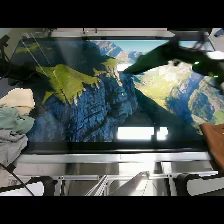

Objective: Fold the shirts.

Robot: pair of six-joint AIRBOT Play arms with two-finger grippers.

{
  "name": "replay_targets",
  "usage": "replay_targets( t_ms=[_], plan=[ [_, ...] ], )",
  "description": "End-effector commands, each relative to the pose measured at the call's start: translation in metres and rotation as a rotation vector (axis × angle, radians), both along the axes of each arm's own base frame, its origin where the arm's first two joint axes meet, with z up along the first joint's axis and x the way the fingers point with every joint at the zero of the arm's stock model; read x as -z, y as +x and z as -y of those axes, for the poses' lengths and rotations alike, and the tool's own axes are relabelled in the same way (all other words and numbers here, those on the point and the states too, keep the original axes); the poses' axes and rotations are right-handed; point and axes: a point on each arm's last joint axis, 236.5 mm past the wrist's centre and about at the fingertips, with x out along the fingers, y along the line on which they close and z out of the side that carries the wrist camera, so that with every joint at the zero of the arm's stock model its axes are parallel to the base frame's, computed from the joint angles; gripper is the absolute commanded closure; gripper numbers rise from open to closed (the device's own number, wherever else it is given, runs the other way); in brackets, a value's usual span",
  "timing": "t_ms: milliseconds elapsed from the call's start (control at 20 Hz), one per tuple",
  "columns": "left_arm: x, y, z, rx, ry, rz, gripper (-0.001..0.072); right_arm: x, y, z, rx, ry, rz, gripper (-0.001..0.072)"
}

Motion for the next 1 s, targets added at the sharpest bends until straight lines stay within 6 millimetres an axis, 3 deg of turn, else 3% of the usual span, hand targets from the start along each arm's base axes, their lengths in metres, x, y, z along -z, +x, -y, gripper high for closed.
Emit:
replay_targets(
  t_ms=[0,250,500,700,800,950],
  plan=[
    [0.001,-0.005,0.021,0.058,0.006,-0.014,0.0693,-0.009,-0.016,0.093,0.111,-0.052,-0.001,0.0687],
    [0.001,-0.009,0.046,0.116,0.006,-0.014,0.0694,-0.001,-0.046,0.175,0.202,-0.115,-0.061,0.0687],
    [0.001,-0.009,0.048,0.123,0.008,-0.012,0.0693,-0.006,-0.094,0.243,0.288,-0.238,-0.120,0.0687],
    [0.001,-0.009,0.047,0.142,0.015,-0.003,0.0693,-0.019,-0.136,0.278,0.344,-0.333,-0.175,0.0687],
    [0.001,-0.009,0.047,0.146,0.016,0.000,0.0693,-0.025,-0.153,0.286,0.352,-0.377,-0.194,0.0687],
    [0.001,-0.009,0.048,0.162,0.021,0.006,0.0693,-0.009,-0.187,0.295,0.366,-0.463,-0.352,0.0687]
  ],
)
